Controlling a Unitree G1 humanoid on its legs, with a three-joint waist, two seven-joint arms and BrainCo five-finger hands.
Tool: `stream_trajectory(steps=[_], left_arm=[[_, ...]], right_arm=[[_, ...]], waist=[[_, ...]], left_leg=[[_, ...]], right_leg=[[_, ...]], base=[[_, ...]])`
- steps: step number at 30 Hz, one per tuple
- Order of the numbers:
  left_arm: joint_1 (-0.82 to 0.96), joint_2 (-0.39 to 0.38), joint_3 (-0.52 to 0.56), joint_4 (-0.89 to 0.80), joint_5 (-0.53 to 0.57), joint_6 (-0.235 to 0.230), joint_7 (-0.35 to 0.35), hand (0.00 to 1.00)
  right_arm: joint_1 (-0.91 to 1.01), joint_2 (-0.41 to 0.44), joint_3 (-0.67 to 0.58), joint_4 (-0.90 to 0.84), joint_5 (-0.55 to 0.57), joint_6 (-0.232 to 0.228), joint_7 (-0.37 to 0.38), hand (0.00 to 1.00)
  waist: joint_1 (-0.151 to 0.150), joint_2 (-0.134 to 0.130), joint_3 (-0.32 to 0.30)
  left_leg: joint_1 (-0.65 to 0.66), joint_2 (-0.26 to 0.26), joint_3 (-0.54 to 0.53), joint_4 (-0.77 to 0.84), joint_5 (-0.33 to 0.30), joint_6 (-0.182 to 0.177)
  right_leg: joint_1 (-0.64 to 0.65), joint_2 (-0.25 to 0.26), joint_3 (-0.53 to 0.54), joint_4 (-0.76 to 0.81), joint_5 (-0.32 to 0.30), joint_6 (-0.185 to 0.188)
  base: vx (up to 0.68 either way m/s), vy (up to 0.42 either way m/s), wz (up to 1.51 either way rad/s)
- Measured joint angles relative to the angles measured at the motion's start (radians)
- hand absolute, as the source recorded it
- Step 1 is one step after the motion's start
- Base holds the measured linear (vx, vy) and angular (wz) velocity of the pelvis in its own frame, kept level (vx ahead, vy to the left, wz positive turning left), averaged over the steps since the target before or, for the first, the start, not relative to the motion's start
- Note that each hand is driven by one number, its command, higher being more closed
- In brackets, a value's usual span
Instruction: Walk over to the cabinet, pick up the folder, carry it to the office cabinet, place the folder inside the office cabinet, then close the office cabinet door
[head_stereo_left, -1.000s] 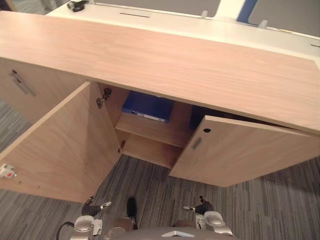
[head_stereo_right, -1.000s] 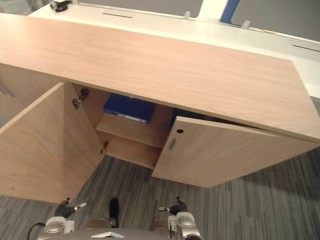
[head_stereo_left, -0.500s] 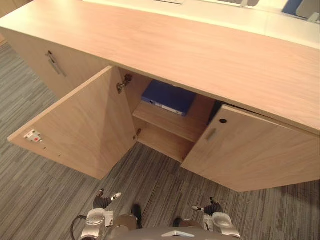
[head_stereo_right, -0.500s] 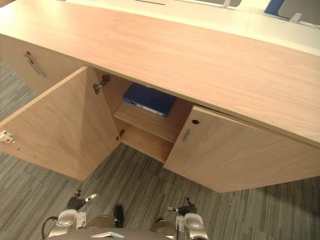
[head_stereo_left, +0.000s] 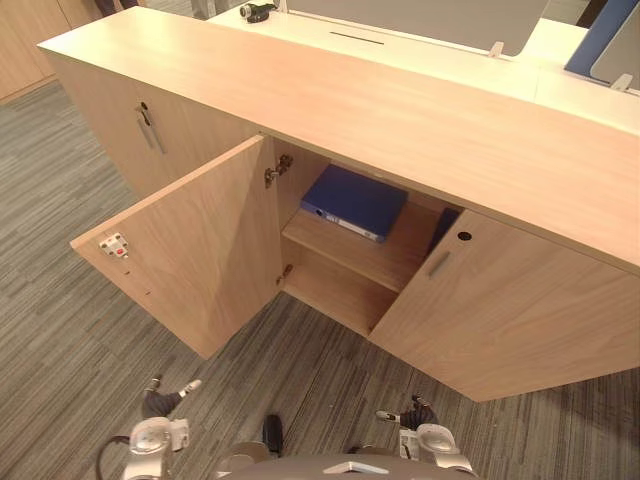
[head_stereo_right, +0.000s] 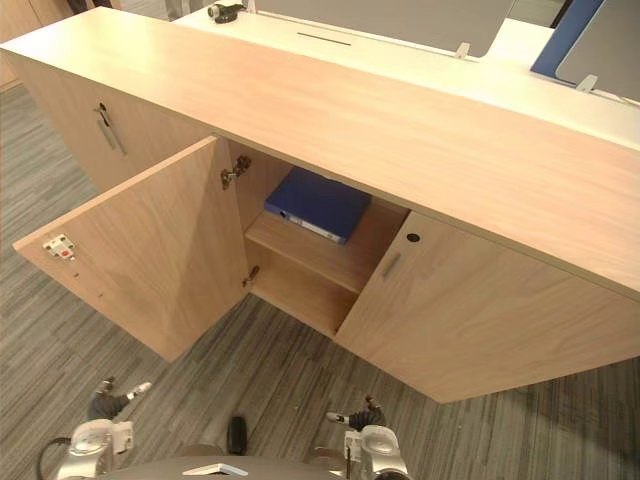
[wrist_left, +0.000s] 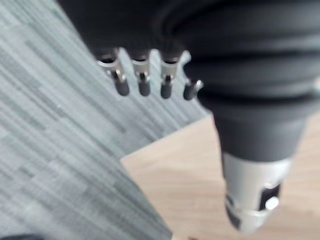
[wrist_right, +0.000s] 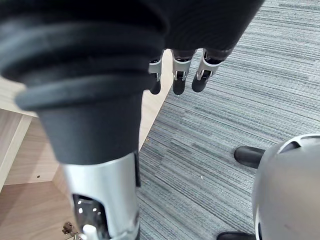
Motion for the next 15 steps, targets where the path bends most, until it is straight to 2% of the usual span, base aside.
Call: stream_trajectory(steps=[5, 9, 11, 12, 15], left_arm=[[-0.026, 0.093, 0.080, -0.073, -0.016, -0.013, 0.028, 0.00], [-0.075, 0.156, 0.119, -0.088, -0.101, -0.022, 0.030, 0.00], [-0.118, 0.221, 0.119, -0.111, -0.140, -0.034, 0.029, 0.00], [-0.123, 0.229, 0.119, -0.111, -0.142, -0.034, 0.029, 0.00], [-0.180, 0.321, 0.088, -0.112, -0.153, -0.050, 0.026, 0.00]], right_arm=[[-0.002, -0.031, 0.009, 0.000, 0.000, 0.000, 0.000, 0.00], [-0.003, -0.039, 0.010, -0.001, -0.001, 0.000, 0.000, 0.00], [-0.004, -0.042, 0.010, -0.002, -0.001, 0.000, 0.001, 0.00], [-0.004, -0.042, 0.010, -0.003, -0.001, -0.001, 0.001, 0.00], [-0.008, -0.048, 0.014, -0.005, -0.001, -0.002, 0.002, 0.00]], waist=[[0.004, 0.001, 0.000], [0.012, -0.001, -0.002], [0.018, -0.005, -0.002], [0.019, -0.005, -0.002], [0.023, -0.007, -0.003]], left_leg=[[-0.003, 0.002, 0.012, 0.000, -0.005, 0.001], [-0.014, 0.000, 0.024, 0.000, -0.021, 0.003], [-0.026, -0.002, 0.028, 0.001, -0.027, 0.005], [-0.026, -0.002, 0.029, 0.001, -0.027, 0.006], [-0.025, -0.002, 0.048, 0.006, -0.040, 0.010]], right_leg=[[0.004, 0.013, 0.046, -0.033, 0.002, -0.002], [-0.008, 0.018, 0.068, -0.046, 0.007, -0.009], [-0.010, 0.021, 0.078, -0.062, 0.028, 0.010], [-0.010, 0.021, 0.079, -0.064, 0.028, 0.010], [-0.011, 0.022, 0.103, -0.073, 0.029, 0.010]], base=[[0.00, 0.007, -0.05], [0.08, -0.002, -0.11], [0.15, -0.008, -0.10], [0.16, -0.011, -0.10], [0.16, -0.005, -0.10]])
